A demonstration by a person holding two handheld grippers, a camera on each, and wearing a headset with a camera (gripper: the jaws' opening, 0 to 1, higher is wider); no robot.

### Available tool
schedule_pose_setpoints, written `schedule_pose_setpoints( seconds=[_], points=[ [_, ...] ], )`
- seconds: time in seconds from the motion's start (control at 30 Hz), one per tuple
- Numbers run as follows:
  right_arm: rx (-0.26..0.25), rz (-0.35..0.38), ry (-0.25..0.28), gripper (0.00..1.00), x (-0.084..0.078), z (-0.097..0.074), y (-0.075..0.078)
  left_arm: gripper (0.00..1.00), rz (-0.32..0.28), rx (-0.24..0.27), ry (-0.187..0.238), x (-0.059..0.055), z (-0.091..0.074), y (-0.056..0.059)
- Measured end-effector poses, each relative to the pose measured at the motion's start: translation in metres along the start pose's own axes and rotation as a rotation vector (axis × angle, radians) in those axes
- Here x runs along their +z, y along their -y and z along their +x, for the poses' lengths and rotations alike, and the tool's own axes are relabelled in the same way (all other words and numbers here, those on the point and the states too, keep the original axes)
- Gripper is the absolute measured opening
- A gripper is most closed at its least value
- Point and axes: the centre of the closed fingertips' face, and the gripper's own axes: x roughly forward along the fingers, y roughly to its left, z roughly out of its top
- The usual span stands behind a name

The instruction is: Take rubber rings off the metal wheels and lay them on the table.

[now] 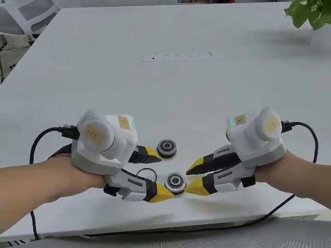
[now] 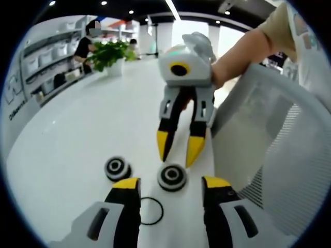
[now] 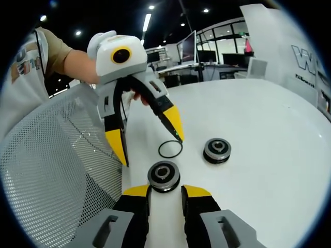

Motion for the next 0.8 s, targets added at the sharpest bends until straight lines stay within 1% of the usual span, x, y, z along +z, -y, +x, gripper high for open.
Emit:
schedule_pose_setpoints(
  seconds=[0.1, 0.27, 0.37, 0.57, 0.8],
  points=[
    [0.001, -0.010, -0.015, 0.21, -0.004, 0.002, 0.001, 0.44, 0.008, -0.007, -0.004, 0.000, 0.004, 0.002],
    [0.000, -0.016, -0.011, 0.19, -0.004, 0.003, 0.002, 0.41, 0.021, -0.019, -0.011, 0.000, 0.008, 0.005],
    [0.003, -0.020, -0.015, 0.19, -0.005, 0.004, 0.002, 0.39, 0.018, -0.017, -0.013, 0.000, 0.009, 0.004],
    [0.008, -0.042, -0.024, 0.17, -0.006, 0.006, 0.001, 0.32, 0.021, -0.015, -0.015, 0.000, 0.012, 0.004],
    [0.012, -0.044, -0.018, 0.15, -0.006, 0.007, 0.000, 0.27, 0.016, -0.015, -0.018, -0.001, 0.016, 0.004]
  ],
)
